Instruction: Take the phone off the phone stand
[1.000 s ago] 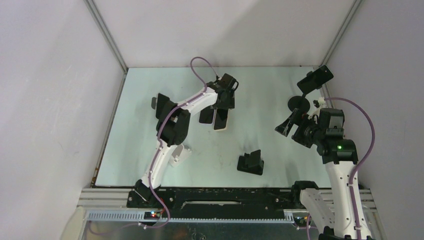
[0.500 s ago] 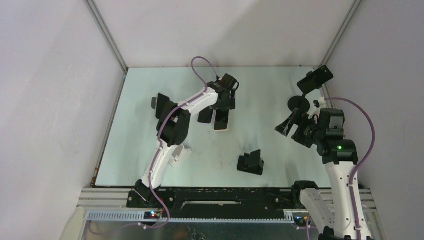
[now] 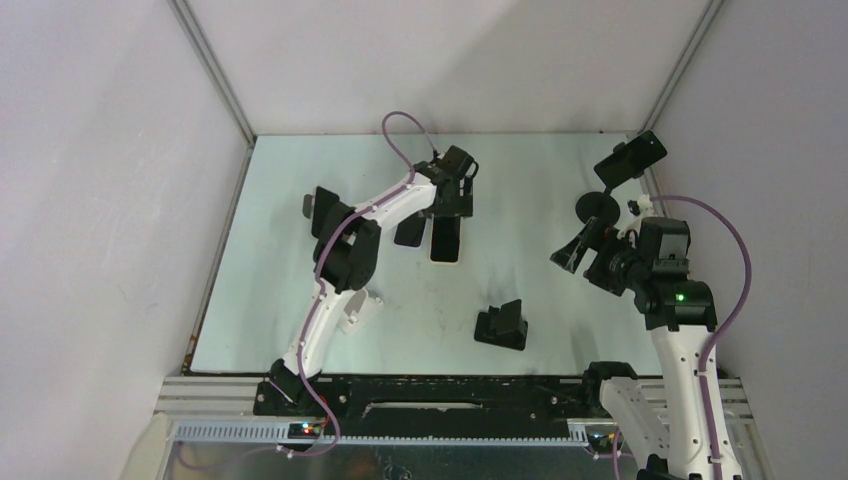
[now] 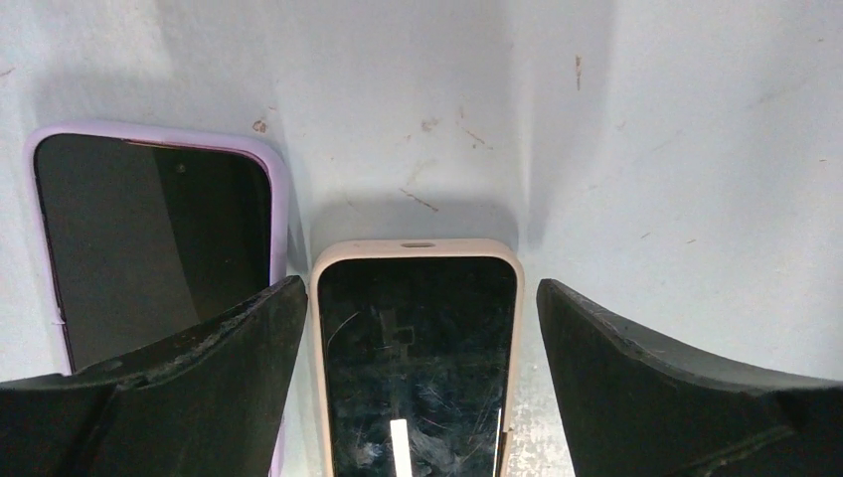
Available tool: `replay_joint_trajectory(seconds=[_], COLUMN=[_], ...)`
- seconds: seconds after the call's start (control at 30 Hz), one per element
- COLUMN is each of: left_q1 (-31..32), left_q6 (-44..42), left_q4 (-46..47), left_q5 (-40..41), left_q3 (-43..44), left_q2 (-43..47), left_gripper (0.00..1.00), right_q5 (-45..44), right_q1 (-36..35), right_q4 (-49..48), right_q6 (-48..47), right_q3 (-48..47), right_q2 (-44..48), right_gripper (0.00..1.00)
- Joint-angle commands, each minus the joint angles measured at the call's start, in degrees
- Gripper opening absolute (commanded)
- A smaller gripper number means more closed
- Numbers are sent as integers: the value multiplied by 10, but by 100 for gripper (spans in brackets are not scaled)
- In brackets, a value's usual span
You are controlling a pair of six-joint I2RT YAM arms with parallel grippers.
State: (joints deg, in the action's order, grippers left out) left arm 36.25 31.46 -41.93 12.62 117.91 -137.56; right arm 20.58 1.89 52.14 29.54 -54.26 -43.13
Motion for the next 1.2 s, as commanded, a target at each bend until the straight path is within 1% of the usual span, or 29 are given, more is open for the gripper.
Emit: replay_joint_trajectory(seconds=[0.0,0.17,0.33,0.5,0.7,0.8,0.9,1.0,1.07,1.17], left_q1=[2,3,3,3,2,1,0,-1,-7,-33], left_q6=[-4,-17,-39,-65,-98,-105,-111,-121,-125,-119], left_q4=[-8,-4,24,67,114,133,141,136,130,120], left_q5=[-8,-28,-102,-152,-178,-189,-201,-202,-192,-182], left_q3=[40,53,26,-48,-155,-212,-247,-281,-305,-334], left_q2=[53,91,150,241,352,395,444,495,528,572], left_gripper=[93,93,92,92,92,92,92,92,92,93], right_q5=[14,21,-22,-79,-197,-249,-287,-289,-277,-241], right_q1=[6,7,9,12,17,21,30,41,46,45], right_q4=[-29,-47,-46,-46,-20,-14,-11,-9,-10,-18], right_q6=[11,28,35,36,34,37,37,36,37,36], right_q3=[-5,-42,-101,-153,-241,-262,-277,-283,-283,-284], right_q2=[-2,-17,-38,-64,-109,-121,-134,-148,-154,-162], right_gripper=[92,91,91,91,92,92,93,93,92,91])
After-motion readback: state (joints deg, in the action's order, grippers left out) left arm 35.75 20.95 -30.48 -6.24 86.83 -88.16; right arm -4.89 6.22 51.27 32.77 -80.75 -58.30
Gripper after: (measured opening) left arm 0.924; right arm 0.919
